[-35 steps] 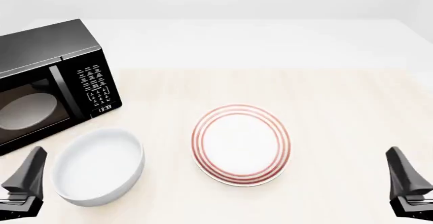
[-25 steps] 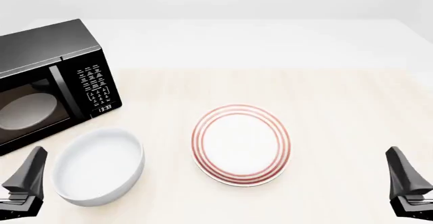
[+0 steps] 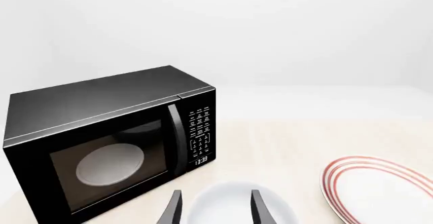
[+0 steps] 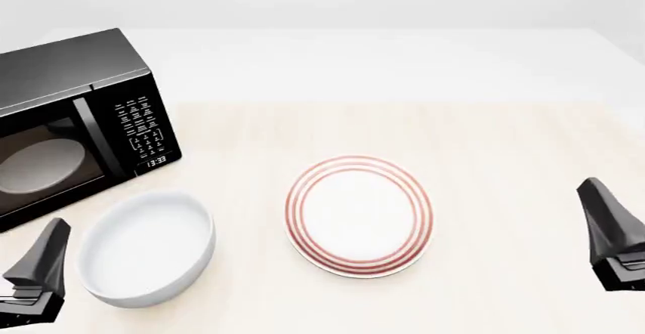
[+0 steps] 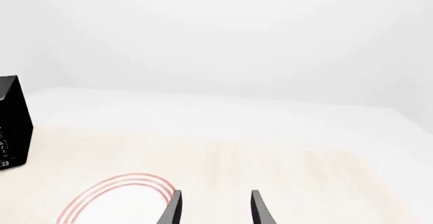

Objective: Put the white bowl to the right of the plate.

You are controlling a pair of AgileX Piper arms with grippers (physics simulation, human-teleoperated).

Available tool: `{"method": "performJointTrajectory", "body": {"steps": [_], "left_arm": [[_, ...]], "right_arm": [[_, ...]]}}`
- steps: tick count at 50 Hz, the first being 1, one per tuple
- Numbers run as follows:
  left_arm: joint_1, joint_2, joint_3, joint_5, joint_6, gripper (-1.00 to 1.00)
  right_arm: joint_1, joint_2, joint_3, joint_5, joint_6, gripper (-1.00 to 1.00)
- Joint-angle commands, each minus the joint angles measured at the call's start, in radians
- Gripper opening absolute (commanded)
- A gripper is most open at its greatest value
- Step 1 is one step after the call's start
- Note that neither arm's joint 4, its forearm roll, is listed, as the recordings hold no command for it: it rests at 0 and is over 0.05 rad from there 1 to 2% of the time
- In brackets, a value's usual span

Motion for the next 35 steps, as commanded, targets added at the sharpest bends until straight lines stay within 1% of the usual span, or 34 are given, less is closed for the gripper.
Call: {"method": "performJointTrajectory", "body": {"steps": [1, 2, 3, 6, 7, 8, 9, 10, 11, 12, 13, 14, 15, 16, 17, 18, 19, 21, 22, 23, 25, 27, 28, 29, 30, 31, 34, 35], "left_arm": [[0.000, 0.000, 0.000, 0.000, 0.000, 1.00], [0.000, 0.000, 0.000, 0.000, 0.000, 1.00], [0.000, 0.000, 0.000, 0.000, 0.000, 1.00], [0.000, 0.000, 0.000, 0.000, 0.000, 1.00], [0.000, 0.000, 0.000, 0.000, 0.000, 1.00], [0.000, 0.000, 0.000, 0.000, 0.000, 1.00], [0.000, 0.000, 0.000, 0.000, 0.000, 1.00], [0.000, 0.000, 0.000, 0.000, 0.000, 1.00], [0.000, 0.000, 0.000, 0.000, 0.000, 1.00], [0.000, 0.000, 0.000, 0.000, 0.000, 1.00], [0.000, 0.000, 0.000, 0.000, 0.000, 1.00], [0.000, 0.000, 0.000, 0.000, 0.000, 1.00], [0.000, 0.000, 0.000, 0.000, 0.000, 1.00], [0.000, 0.000, 0.000, 0.000, 0.000, 1.00], [0.000, 0.000, 0.000, 0.000, 0.000, 1.00], [0.000, 0.000, 0.000, 0.000, 0.000, 1.00], [0.000, 0.000, 0.000, 0.000, 0.000, 1.00], [0.000, 0.000, 0.000, 0.000, 0.000, 1.00], [0.000, 0.000, 0.000, 0.000, 0.000, 1.00], [0.000, 0.000, 0.000, 0.000, 0.000, 1.00], [0.000, 0.000, 0.000, 0.000, 0.000, 1.00], [0.000, 0.000, 0.000, 0.000, 0.000, 1.00], [0.000, 0.000, 0.000, 0.000, 0.000, 1.00], [0.000, 0.000, 0.000, 0.000, 0.000, 1.00], [0.000, 0.000, 0.000, 0.000, 0.000, 1.00], [0.000, 0.000, 0.000, 0.000, 0.000, 1.00], [0.000, 0.000, 0.000, 0.000, 0.000, 1.00], [0.000, 0.000, 0.000, 0.000, 0.000, 1.00]], "right_arm": [[0.125, 0.273, -0.169, -0.100, -0.045, 1.00], [0.140, 0.319, -0.188, -0.122, -0.061, 1.00], [0.151, 0.366, -0.214, -0.143, -0.058, 1.00], [0.200, 0.491, -0.279, -0.184, -0.077, 1.00], [0.212, 0.535, -0.302, -0.193, -0.071, 1.00], [0.201, 0.578, -0.325, -0.189, -0.058, 1.00], [0.201, 0.610, -0.348, -0.186, -0.020, 1.00], [0.236, 0.610, -0.361, -0.196, -0.026, 1.00], [0.234, 0.641, -0.379, -0.193, -0.056, 1.00], [0.241, 0.661, -0.394, -0.195, -0.061, 1.00], [0.265, 0.681, -0.415, -0.196, -0.048, 1.00], [0.272, 0.703, -0.431, -0.193, -0.064, 1.00], [0.278, 0.735, -0.457, -0.188, -0.082, 1.00], [0.303, 0.765, -0.490, -0.178, -0.070, 1.00], [0.303, 0.765, -0.491, -0.178, -0.070, 1.00], [0.316, 0.806, -0.533, -0.166, -0.077, 1.00], [0.339, 0.826, -0.556, -0.157, -0.056, 1.00], [0.337, 0.854, -0.584, -0.155, -0.072, 1.00], [0.360, 0.882, -0.608, -0.145, -0.078, 1.00], [0.371, 0.897, -0.623, -0.140, -0.071, 1.00], [0.389, 0.936, -0.662, -0.124, -0.085, 1.00], [0.390, 1.021, -0.745, -0.067, -0.080, 1.00], [0.416, 1.013, -0.747, -0.077, -0.083, 1.00], [0.422, 1.030, -0.770, -0.065, -0.098, 1.00], [0.424, 1.040, -0.786, -0.057, -0.099, 1.00], [0.437, 1.077, -0.831, -0.008, -0.063, 1.00], [0.451, 1.083, -0.865, 0.001, -0.072, 1.00], [0.464, 1.095, -0.878, 0.010, -0.058, 1.00]]}}
